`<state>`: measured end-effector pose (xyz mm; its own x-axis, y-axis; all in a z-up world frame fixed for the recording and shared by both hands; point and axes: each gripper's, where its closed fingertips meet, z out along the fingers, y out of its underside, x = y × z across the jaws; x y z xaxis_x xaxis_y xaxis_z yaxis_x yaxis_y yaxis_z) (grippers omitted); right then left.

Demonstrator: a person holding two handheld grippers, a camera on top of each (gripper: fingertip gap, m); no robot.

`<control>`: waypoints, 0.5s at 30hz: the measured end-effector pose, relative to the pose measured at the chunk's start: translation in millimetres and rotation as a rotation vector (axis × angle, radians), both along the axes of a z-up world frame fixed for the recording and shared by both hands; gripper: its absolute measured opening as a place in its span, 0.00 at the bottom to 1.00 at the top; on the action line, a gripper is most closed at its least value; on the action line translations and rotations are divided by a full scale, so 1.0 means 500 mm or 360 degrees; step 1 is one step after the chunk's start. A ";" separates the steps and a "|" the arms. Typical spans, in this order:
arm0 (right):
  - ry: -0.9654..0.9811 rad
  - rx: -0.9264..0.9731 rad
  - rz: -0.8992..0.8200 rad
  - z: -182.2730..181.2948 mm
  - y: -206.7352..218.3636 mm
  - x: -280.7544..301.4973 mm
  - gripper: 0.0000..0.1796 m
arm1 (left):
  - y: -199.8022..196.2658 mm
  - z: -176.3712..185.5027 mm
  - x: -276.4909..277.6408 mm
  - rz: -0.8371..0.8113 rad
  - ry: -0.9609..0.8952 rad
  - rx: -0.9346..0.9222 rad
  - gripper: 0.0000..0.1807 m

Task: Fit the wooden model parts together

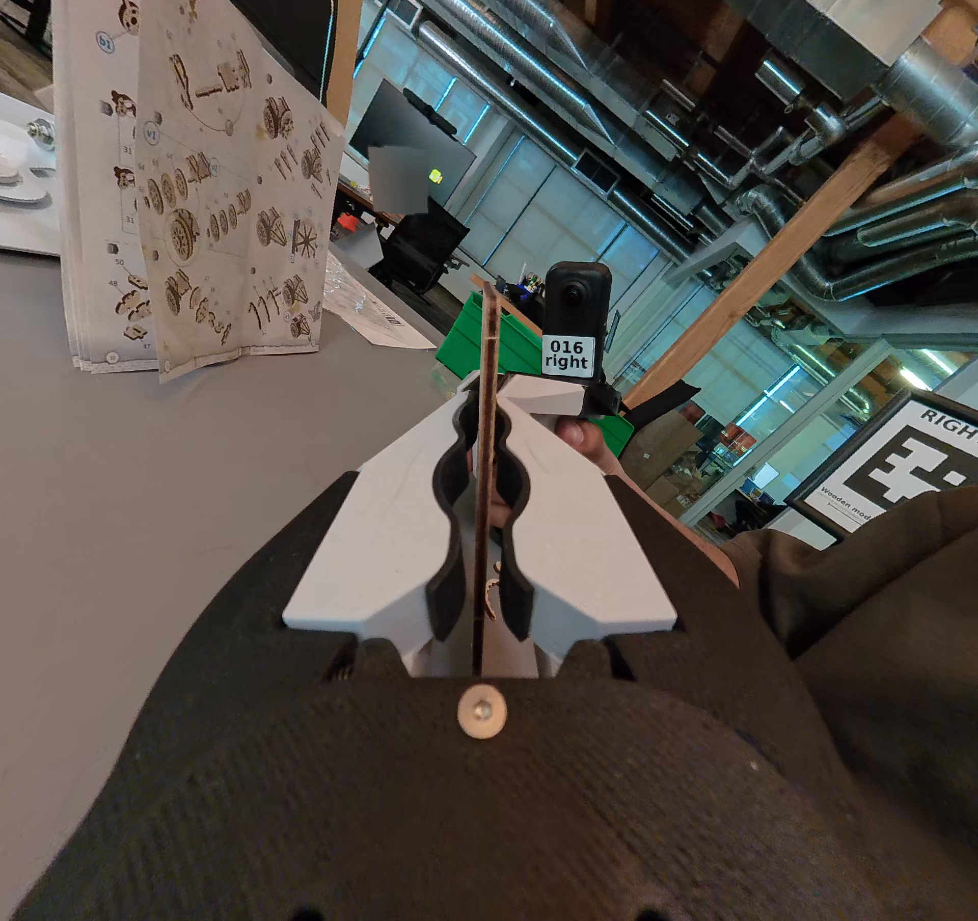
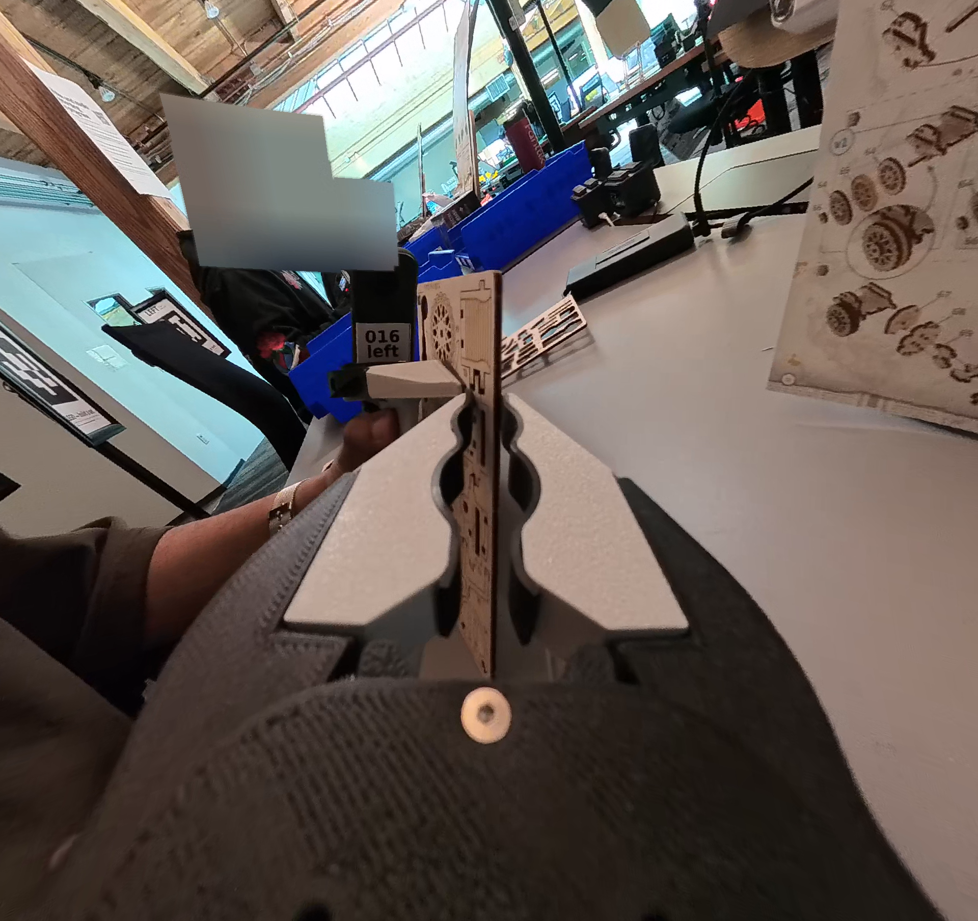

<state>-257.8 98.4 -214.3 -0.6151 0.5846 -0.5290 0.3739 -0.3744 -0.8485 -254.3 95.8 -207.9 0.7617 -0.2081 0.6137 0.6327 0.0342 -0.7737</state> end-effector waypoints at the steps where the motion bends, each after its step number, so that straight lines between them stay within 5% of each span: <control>1: -0.0005 -0.0009 0.0008 0.000 0.000 0.001 0.05 | 0.000 0.000 0.000 -0.0001 0.0002 -0.0001 0.00; 15: 0.0018 0.0058 -0.0009 0.001 0.006 0.001 0.04 | 0.000 -0.001 0.001 0.0008 0.0008 -0.0009 0.00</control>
<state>-257.2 101.1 -214.0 -0.6179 0.6066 -0.5003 0.3621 -0.3453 -0.8658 -253.8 96.0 -208.3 0.7657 -0.2009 0.6110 0.6286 0.0327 -0.7770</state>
